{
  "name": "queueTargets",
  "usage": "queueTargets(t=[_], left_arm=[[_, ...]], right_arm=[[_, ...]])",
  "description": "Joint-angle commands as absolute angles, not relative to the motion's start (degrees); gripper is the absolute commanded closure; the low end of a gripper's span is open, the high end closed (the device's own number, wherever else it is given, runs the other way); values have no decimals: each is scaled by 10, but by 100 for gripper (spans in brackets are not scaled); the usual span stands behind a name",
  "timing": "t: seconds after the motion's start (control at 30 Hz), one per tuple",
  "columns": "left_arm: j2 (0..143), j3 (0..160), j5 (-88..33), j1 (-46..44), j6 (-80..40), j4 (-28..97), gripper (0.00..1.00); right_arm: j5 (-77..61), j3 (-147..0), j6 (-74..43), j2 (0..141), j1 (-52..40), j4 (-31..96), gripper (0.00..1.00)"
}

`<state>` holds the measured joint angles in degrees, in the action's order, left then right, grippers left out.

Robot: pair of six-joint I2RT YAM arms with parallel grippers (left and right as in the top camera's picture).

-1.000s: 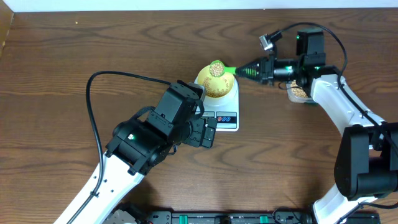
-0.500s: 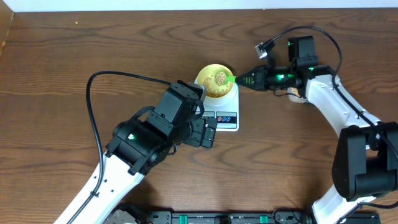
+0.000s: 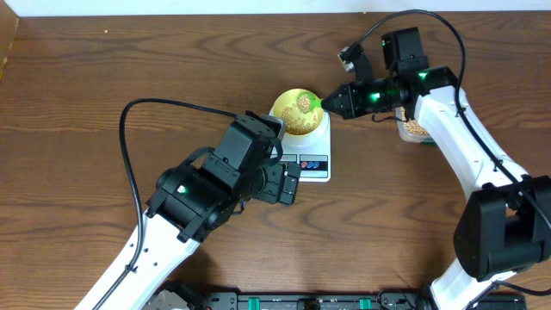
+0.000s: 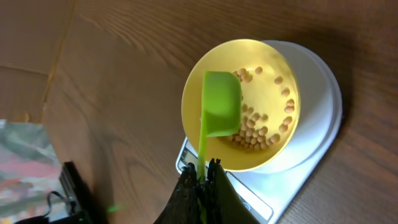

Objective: Scoop item into bowl and weigh 50g on scale
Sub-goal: 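Tilt the scoop with the right gripper to pour soybeans into the bowl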

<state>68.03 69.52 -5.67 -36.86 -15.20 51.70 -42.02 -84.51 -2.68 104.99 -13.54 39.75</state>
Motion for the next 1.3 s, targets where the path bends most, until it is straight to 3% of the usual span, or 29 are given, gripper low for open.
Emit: queueTargets(t=[0.0,0.63,1.27], left_arm=[[678,704,-54,-367,-151,519,2],[678,704,-54,-367,-151,519,1],[678,704,-54,-367,-151,518,2]], right_arm=[[-390,-857,2,1048,-144,403,99],[-154,-945,99,1048,-237,501,99],[-24,-986,134,1039,-293,539,99]])
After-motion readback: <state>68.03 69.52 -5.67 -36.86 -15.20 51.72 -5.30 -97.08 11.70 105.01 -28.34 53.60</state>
